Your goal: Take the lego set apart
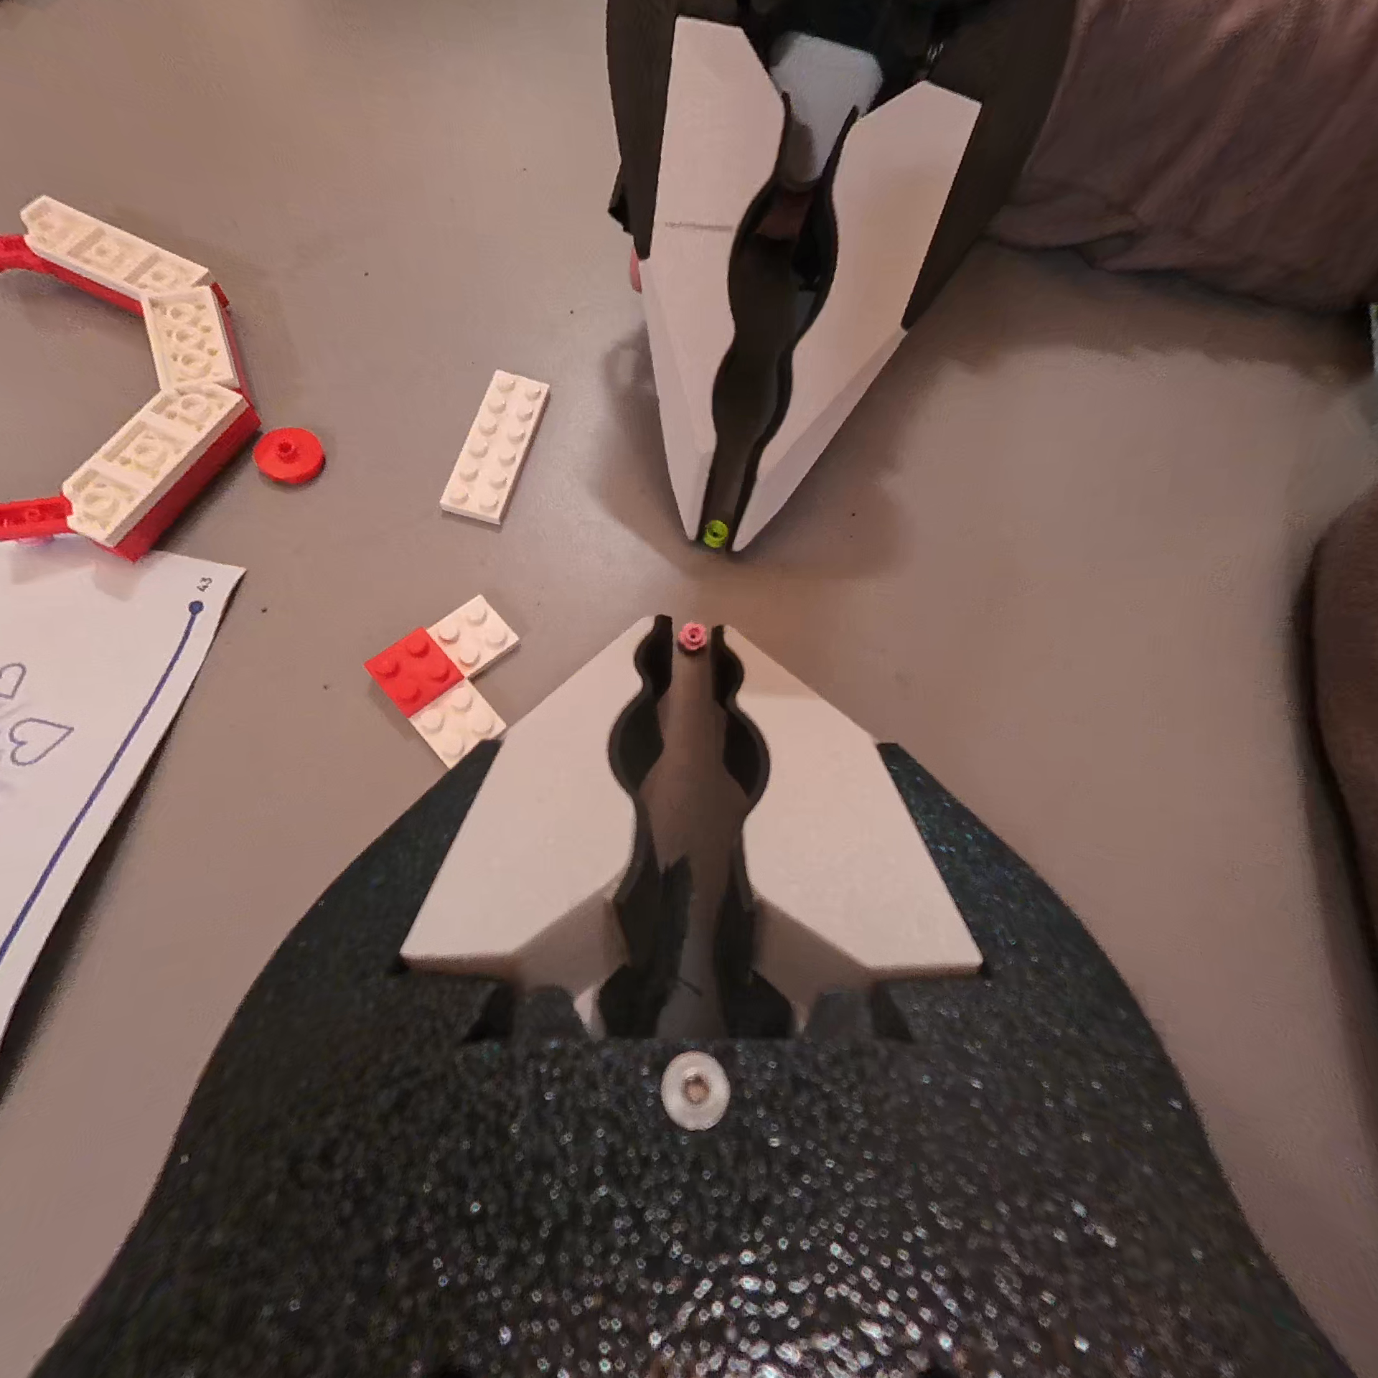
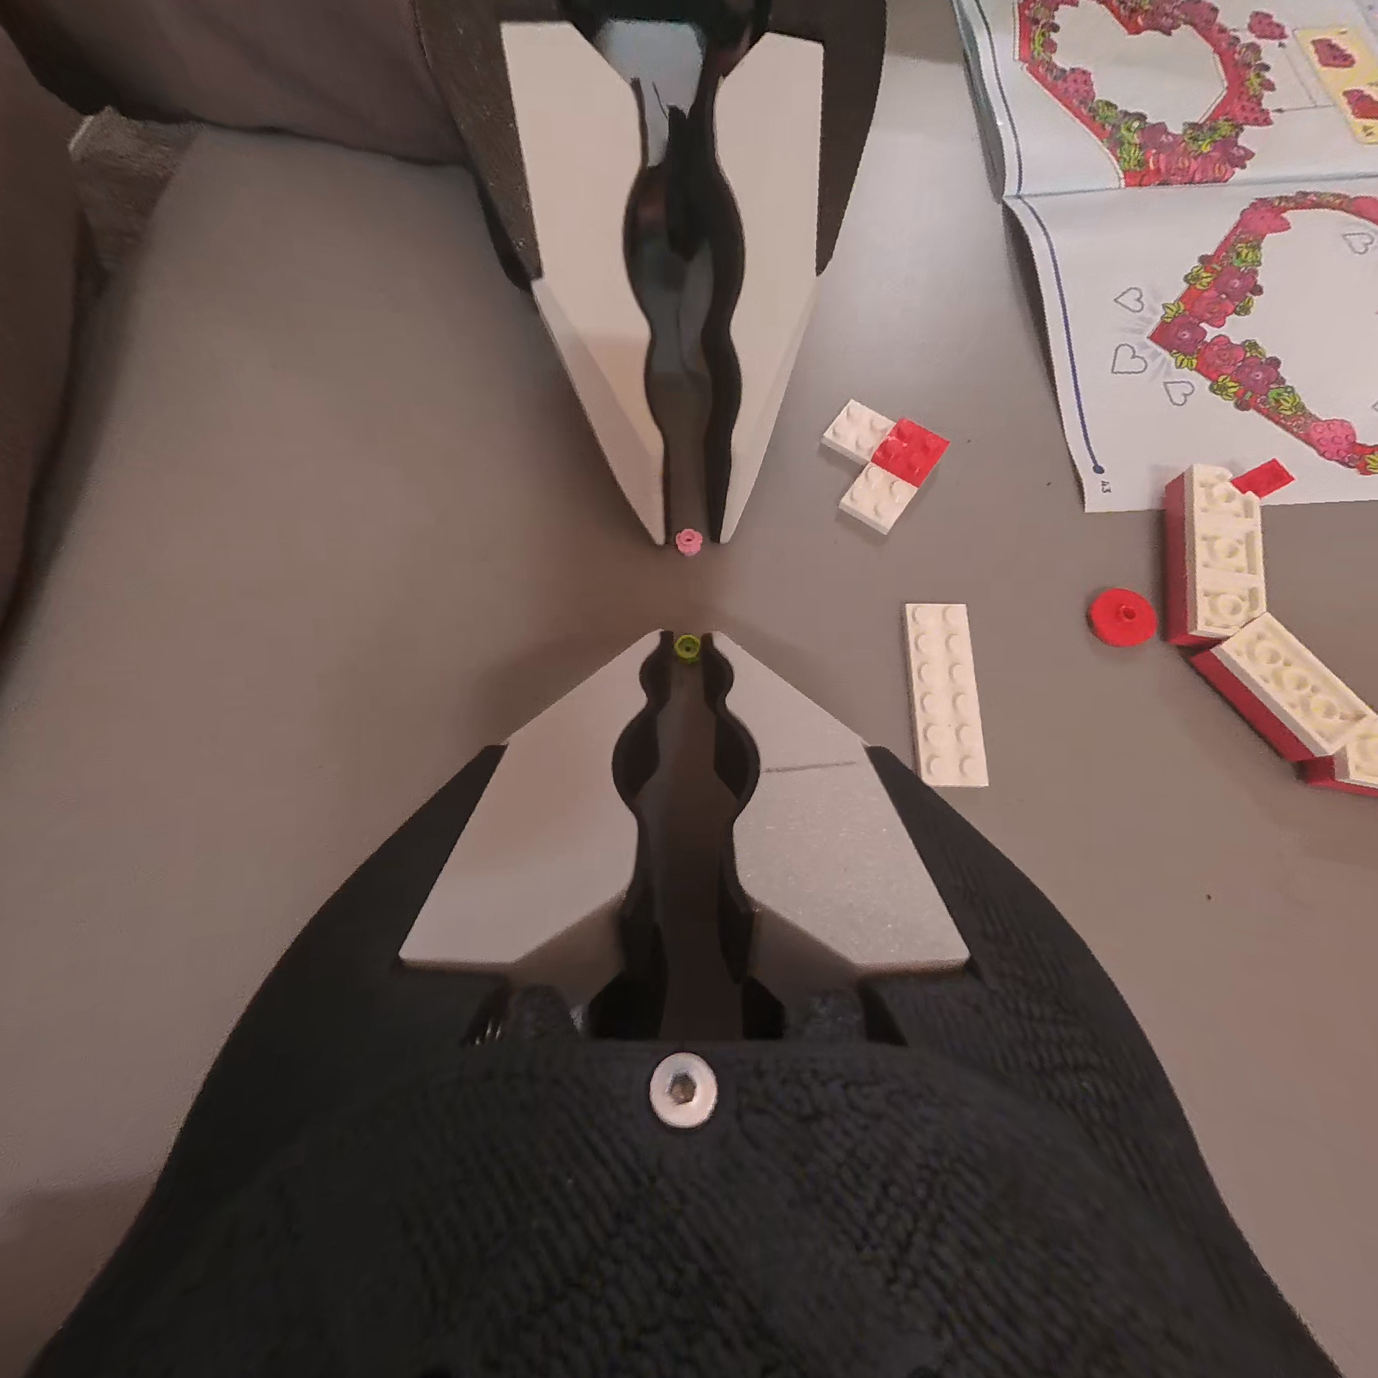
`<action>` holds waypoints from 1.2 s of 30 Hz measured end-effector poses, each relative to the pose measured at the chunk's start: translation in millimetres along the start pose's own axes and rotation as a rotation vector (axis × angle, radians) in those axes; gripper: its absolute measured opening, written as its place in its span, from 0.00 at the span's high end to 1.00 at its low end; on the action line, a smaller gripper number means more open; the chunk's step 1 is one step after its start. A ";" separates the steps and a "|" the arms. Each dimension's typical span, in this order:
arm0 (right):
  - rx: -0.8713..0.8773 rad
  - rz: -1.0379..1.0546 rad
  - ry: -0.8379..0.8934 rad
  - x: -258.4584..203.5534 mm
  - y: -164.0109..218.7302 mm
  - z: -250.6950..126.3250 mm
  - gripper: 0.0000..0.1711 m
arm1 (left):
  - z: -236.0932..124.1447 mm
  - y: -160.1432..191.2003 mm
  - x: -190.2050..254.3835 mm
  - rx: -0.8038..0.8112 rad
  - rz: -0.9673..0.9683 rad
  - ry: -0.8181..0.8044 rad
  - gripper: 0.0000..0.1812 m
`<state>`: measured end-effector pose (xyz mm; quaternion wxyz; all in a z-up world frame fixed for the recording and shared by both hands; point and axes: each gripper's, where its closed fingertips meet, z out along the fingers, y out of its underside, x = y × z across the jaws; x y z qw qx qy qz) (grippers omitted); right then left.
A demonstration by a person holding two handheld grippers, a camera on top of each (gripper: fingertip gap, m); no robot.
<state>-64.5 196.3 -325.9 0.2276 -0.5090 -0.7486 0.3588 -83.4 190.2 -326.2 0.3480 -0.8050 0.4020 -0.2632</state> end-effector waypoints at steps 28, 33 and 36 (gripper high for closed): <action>0.236 0.088 -0.117 8.3 -130.5 14.0 0.97 | -348.8 76.1 -221.7 0.142 -0.746 -1.149 0.52; 0.258 -0.085 0.108 71.8 -236.7 85.9 0.97 | -343.9 86.1 -222.2 0.208 -0.996 -0.963 0.45; 0.235 -0.108 0.155 103.8 -274.3 136.7 0.97 | -341.9 104.3 -221.7 0.154 -1.078 -0.934 0.40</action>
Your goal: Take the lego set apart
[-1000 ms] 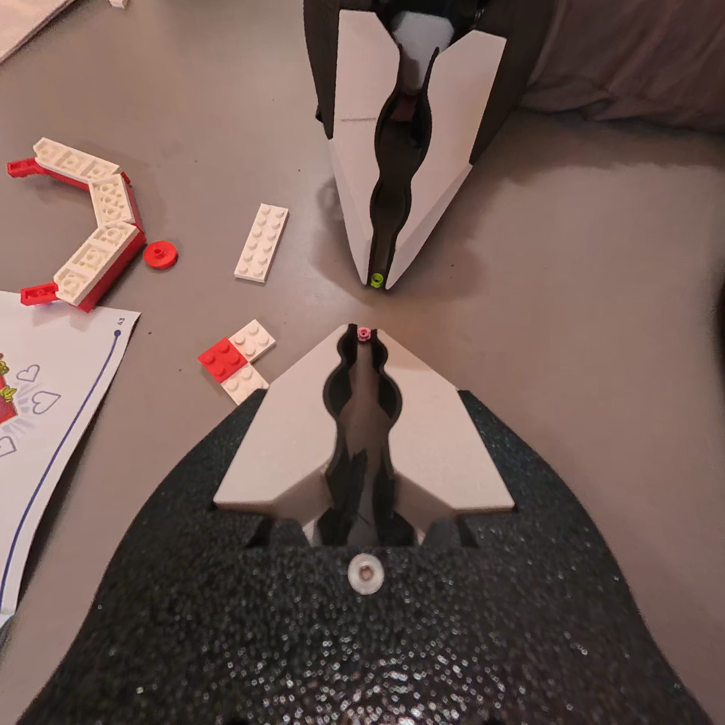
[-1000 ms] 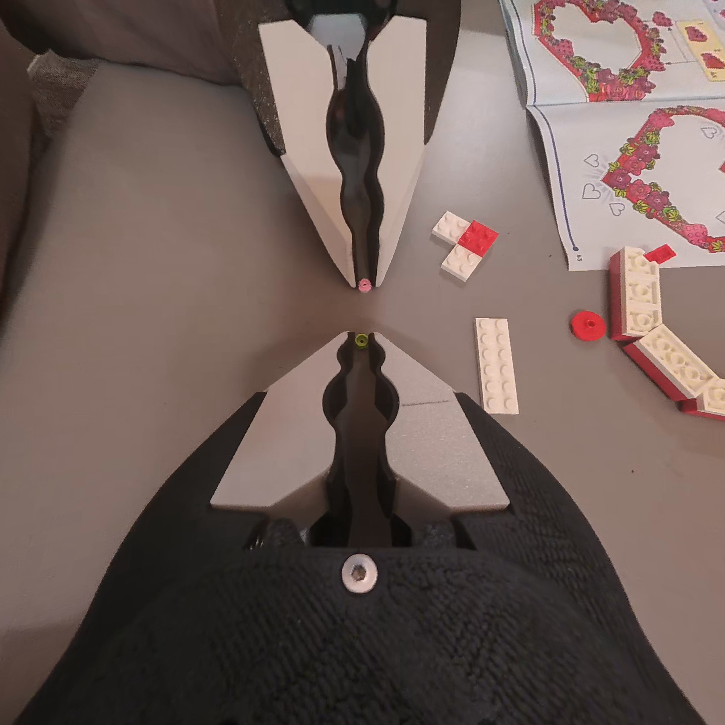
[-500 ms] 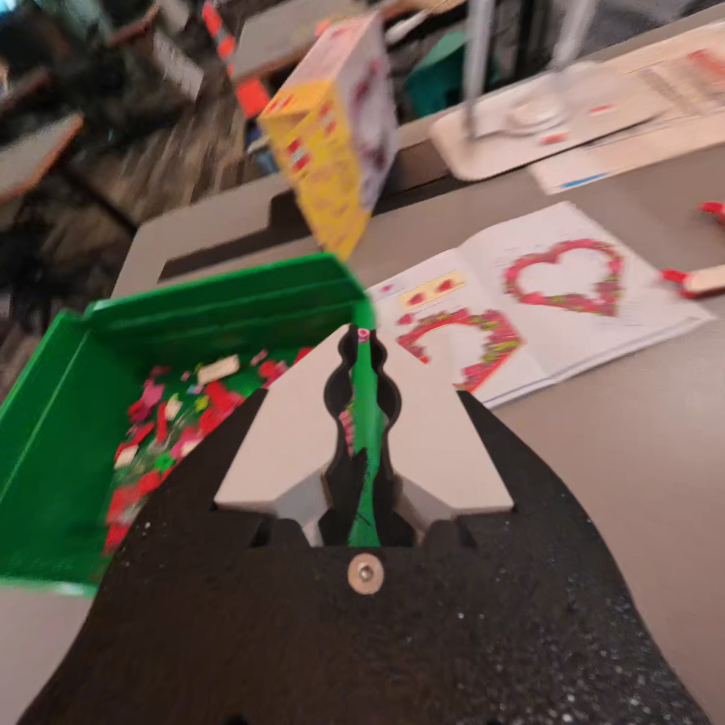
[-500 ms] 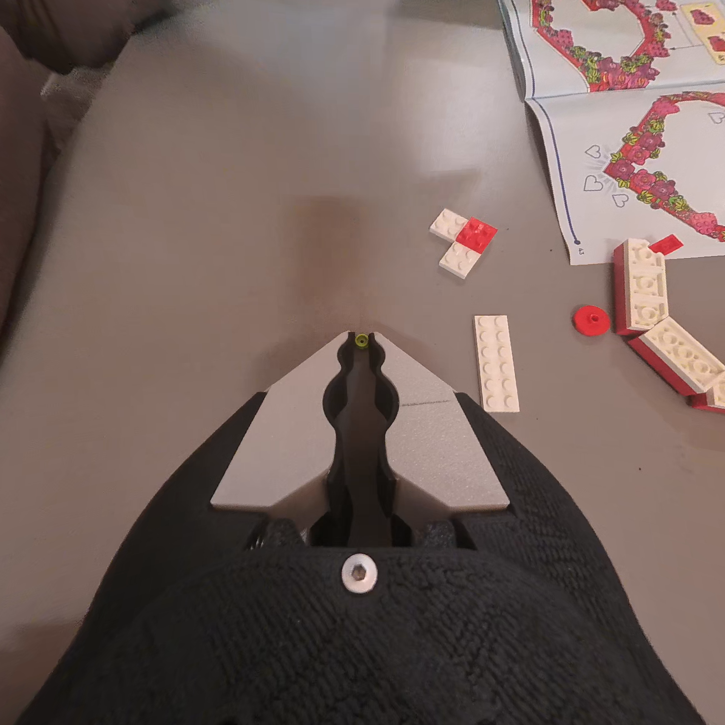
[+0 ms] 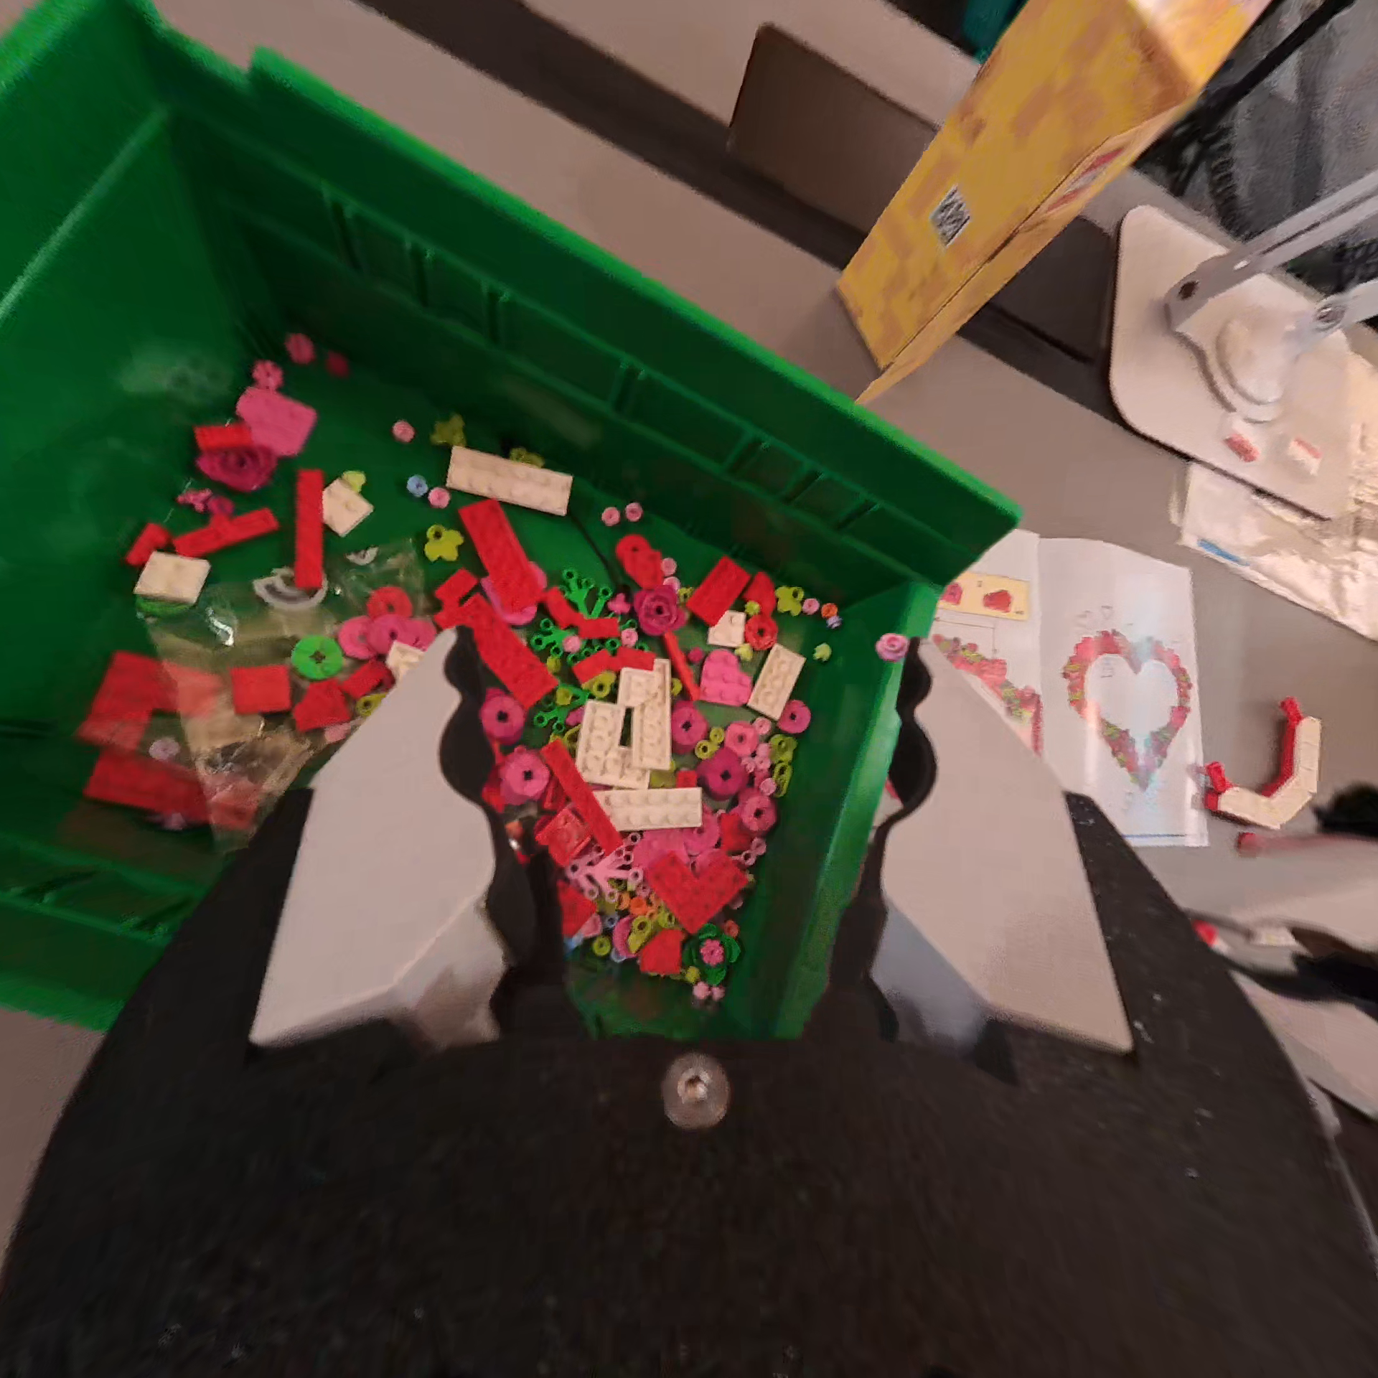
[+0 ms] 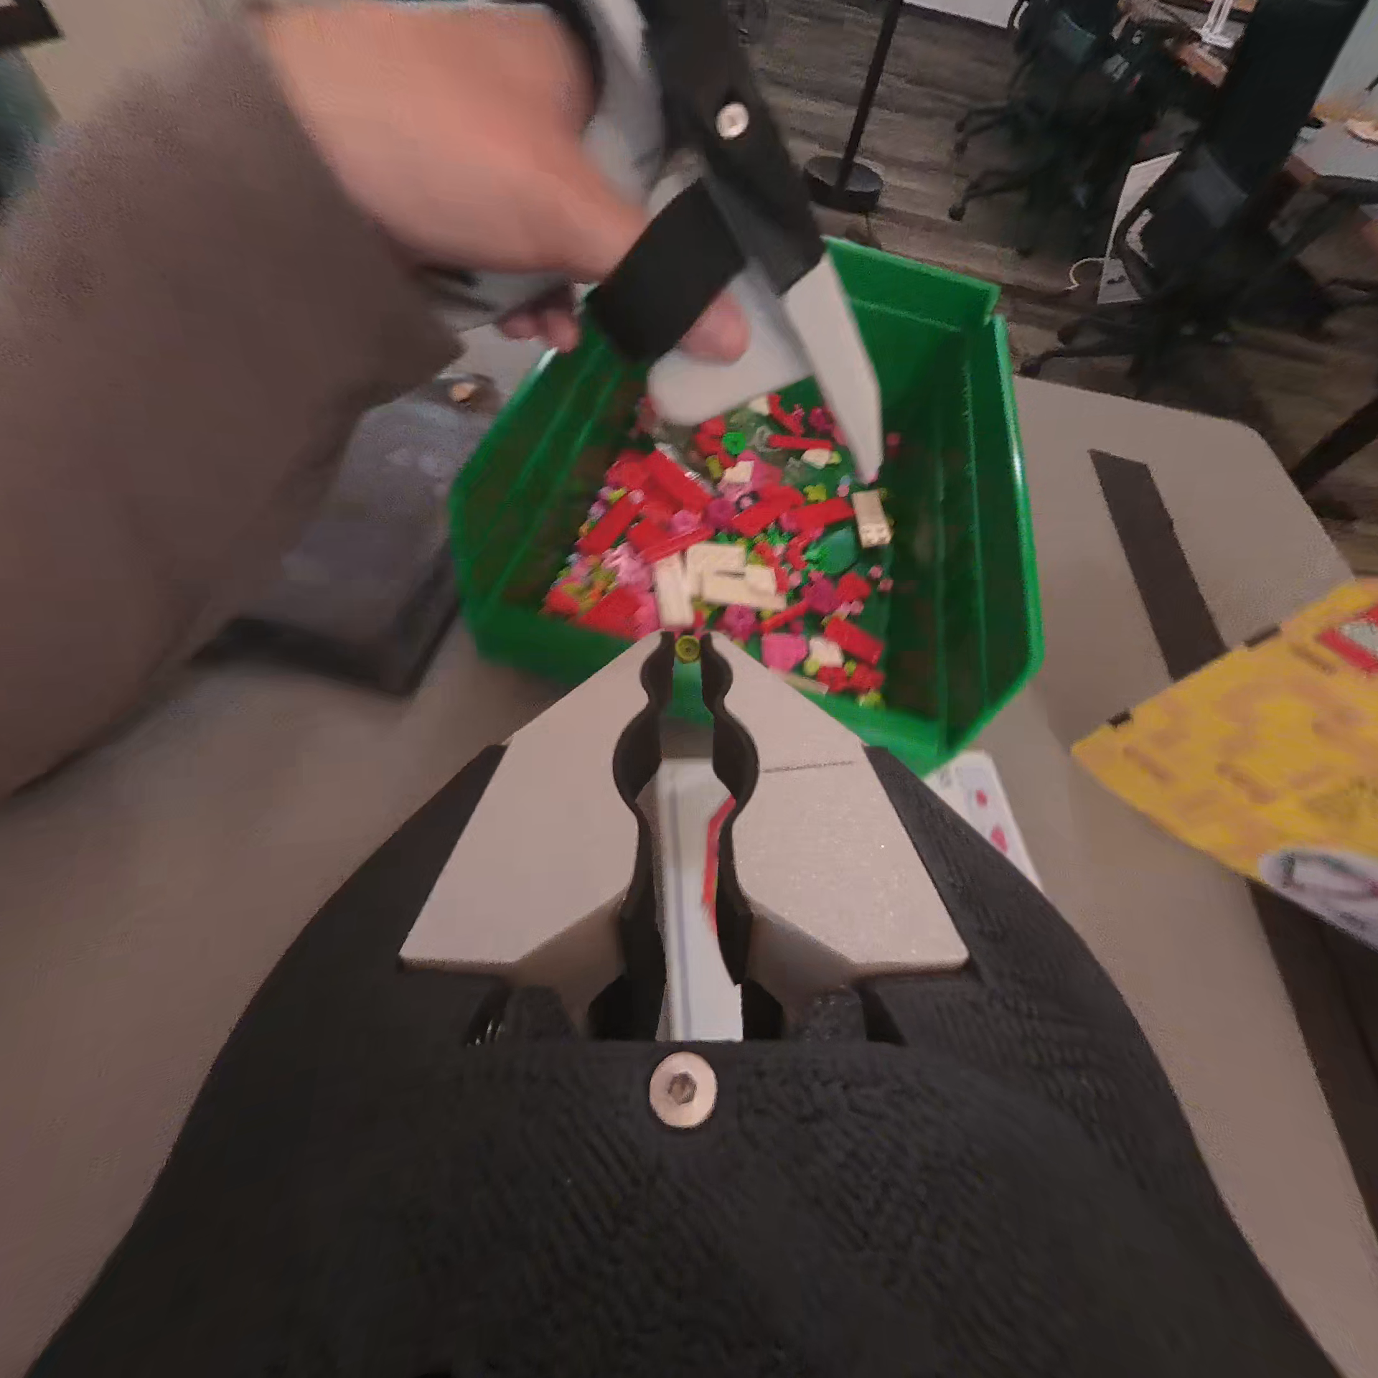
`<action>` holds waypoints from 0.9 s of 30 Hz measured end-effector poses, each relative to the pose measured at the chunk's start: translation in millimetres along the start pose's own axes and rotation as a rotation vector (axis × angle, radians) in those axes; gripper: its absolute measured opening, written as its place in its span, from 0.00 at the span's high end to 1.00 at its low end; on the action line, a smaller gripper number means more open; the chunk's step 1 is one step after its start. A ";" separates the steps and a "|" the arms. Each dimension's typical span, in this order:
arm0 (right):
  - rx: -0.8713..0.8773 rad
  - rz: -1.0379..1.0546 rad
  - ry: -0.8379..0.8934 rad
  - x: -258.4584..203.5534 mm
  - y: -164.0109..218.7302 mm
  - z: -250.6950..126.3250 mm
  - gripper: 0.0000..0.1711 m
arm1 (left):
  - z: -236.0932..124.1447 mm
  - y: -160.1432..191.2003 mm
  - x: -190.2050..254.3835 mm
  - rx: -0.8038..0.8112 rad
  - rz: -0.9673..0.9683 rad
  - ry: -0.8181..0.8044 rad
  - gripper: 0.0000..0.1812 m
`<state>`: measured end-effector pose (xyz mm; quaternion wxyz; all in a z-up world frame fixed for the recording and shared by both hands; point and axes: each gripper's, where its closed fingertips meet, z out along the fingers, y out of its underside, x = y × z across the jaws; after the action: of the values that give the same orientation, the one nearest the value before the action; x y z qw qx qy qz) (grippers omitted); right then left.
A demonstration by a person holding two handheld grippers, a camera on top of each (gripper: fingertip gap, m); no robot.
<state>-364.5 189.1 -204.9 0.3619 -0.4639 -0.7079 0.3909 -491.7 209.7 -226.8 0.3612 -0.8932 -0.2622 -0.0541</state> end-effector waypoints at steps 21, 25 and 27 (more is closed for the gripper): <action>0.062 -0.084 0.044 10.1 -15.6 57.6 0.41 | -18.3 6.7 13.6 -0.016 -0.243 0.471 0.39; 0.039 -0.240 -0.010 -24.4 -30.2 56.3 0.45 | -16.2 4.4 17.1 -0.014 -0.221 0.450 0.39; 0.020 -0.262 0.011 -24.5 -33.6 59.9 0.45 | -14.0 9.4 18.9 -0.044 -0.210 0.446 0.37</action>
<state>-422.0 144.2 -204.6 0.4183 -0.3659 -0.7564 0.3450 -469.4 202.7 -217.0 0.3832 -0.8346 -0.2664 -0.2926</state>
